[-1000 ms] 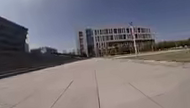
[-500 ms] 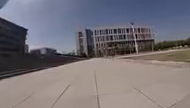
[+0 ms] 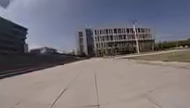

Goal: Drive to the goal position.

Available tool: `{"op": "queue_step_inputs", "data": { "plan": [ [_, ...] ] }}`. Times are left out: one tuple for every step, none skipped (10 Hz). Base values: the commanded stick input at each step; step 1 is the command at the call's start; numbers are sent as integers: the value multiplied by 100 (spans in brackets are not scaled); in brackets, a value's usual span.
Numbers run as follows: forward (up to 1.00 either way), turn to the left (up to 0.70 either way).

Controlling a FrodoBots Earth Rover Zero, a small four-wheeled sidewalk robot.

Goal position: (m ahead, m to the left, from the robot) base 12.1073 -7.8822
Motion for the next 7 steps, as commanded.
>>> {"op": "queue_step_inputs", "data": {
  "plan": [
    [70, 0],
    [70, 0],
    [70, 0],
    [70, 0],
    [70, 0],
    [70, 0],
    [70, 0]
  ]
}}
